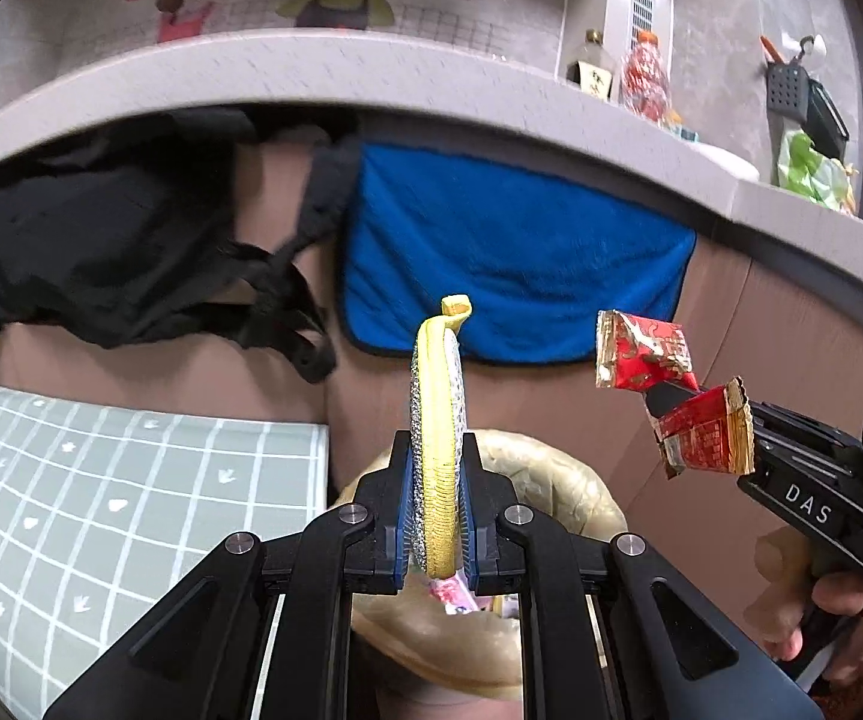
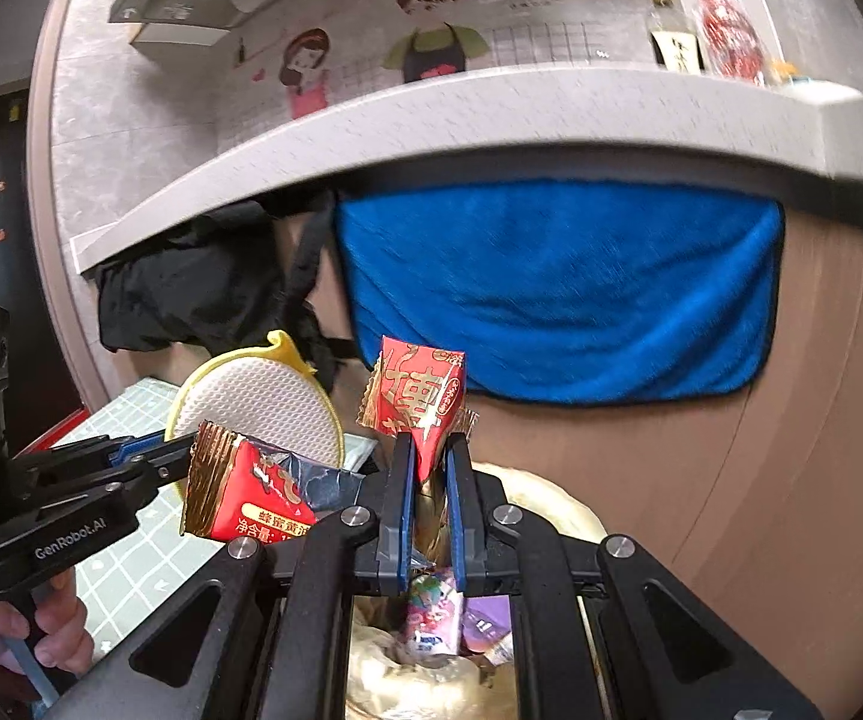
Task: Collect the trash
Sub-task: 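Carry the mesh pad and red wrappers over the trash bag, then open both tools to drop the pad and wrappers into the bag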
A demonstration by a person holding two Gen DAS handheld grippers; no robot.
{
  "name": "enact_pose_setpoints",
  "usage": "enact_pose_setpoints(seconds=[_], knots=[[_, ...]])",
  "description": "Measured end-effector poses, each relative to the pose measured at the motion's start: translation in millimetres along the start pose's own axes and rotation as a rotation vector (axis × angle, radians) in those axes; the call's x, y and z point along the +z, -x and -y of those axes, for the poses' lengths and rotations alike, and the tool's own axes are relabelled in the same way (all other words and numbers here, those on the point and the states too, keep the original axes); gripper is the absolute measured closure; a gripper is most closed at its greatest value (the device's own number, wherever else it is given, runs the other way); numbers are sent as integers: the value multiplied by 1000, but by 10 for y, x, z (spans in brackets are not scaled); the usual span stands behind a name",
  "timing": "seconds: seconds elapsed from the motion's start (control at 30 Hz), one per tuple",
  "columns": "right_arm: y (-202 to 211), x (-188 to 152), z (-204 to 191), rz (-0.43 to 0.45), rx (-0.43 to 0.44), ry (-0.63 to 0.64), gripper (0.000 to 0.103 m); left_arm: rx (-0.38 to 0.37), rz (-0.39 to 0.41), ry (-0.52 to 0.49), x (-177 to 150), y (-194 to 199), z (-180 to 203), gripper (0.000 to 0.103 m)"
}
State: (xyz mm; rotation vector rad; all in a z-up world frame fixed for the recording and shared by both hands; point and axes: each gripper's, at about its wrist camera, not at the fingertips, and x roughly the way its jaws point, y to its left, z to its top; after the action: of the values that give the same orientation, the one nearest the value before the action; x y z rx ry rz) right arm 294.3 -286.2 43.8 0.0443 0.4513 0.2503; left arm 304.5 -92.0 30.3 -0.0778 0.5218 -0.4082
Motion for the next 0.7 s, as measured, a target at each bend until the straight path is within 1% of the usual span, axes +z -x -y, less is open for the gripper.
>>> enact_pose_setpoints(seconds=[0.07,0.1,0.17,0.2,0.23,0.27,0.3,0.37,0.47,0.53,0.6,0.67,0.7], knots=[[-82,-47,74,-18,-6,-17,93,-38,-24,12,-16,-153,-26,89],[-106,-59,94,-23,-8,-23,91,-61,-35,20,-22,-212,-54,89],[-186,-103,160,-34,-2,-47,90,-132,-75,50,-31,-382,-129,87],[-242,-127,201,-46,8,-62,84,-158,-102,67,-35,-476,-182,81],[-317,-157,247,-73,13,-84,80,-160,-121,78,-35,-543,-224,69],[-384,-190,294,-91,9,-108,70,-165,-142,87,-34,-613,-271,62],[-430,-230,321,-107,6,-125,62,-173,-159,92,-29,-658,-302,56],[-516,-302,368,-145,-2,-155,61,-160,-182,103,-24,-718,-367,55],[-568,-385,363,-178,-31,-173,61,-130,-180,133,-17,-672,-459,55],[-530,-427,346,-185,-27,-193,61,-107,-161,150,-48,-541,-516,55],[-431,-444,299,-174,-7,-198,61,-57,-144,140,-99,-373,-531,55],[-326,-436,231,-161,-5,-193,61,-6,-127,132,-184,-163,-528,55],[-239,-435,173,-153,-8,-189,61,8,-121,129,-227,-66,-521,55]])
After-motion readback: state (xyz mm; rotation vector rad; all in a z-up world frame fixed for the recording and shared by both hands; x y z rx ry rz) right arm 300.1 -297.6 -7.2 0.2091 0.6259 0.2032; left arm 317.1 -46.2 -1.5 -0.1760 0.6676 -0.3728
